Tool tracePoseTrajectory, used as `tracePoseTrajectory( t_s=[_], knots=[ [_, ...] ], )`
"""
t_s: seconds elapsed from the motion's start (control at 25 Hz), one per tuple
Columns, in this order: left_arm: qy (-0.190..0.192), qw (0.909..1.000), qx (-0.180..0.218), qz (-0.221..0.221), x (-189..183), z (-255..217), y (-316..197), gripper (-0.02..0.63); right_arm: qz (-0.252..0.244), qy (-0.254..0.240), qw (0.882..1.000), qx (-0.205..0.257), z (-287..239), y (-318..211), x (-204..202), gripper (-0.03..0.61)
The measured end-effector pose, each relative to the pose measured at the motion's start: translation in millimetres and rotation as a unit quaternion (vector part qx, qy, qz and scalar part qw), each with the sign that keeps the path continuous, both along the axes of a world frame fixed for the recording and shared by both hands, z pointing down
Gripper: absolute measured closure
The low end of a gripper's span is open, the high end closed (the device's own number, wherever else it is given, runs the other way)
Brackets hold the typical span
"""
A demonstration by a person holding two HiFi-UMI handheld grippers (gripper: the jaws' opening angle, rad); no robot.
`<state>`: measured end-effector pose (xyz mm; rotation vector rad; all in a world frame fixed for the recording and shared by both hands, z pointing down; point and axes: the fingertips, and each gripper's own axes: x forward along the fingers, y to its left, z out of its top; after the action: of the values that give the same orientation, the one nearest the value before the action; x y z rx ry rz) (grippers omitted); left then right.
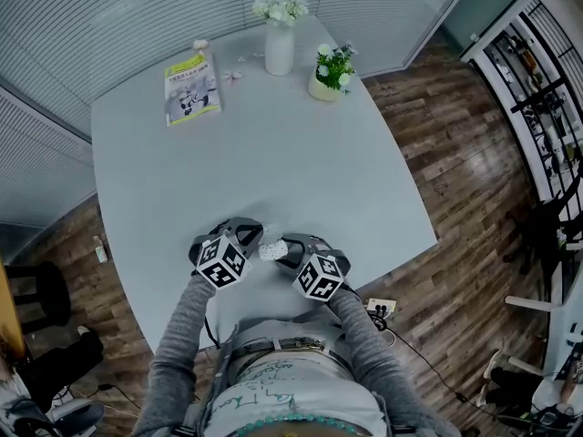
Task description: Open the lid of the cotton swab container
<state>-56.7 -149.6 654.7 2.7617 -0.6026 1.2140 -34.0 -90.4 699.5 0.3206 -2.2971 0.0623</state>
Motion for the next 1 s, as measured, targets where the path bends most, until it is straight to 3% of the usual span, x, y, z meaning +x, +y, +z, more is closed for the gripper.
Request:
tracePoseTrajectory(
  t_s=[0.44,0.64,1.0],
  knots=[
    [0.008,0.9996,-0.020,-0.018,-0.6,16.8,-0.2,0.612,0.001,0.002,1.000,-0.001,1.7,-0.6,-0.8,0.341],
    [0.016,0.9996,-0.007,-0.022,-0.9,15.5,-1.2,0.612,0.001,0.004,1.000,-0.002,2.0,-0.7,-1.5,0.341],
    [0.125,0.9888,0.005,-0.081,-3.5,-22.9,-4.9,0.607,-0.004,0.013,1.000,-0.005,4.0,4.1,0.5,0.340]
  ],
)
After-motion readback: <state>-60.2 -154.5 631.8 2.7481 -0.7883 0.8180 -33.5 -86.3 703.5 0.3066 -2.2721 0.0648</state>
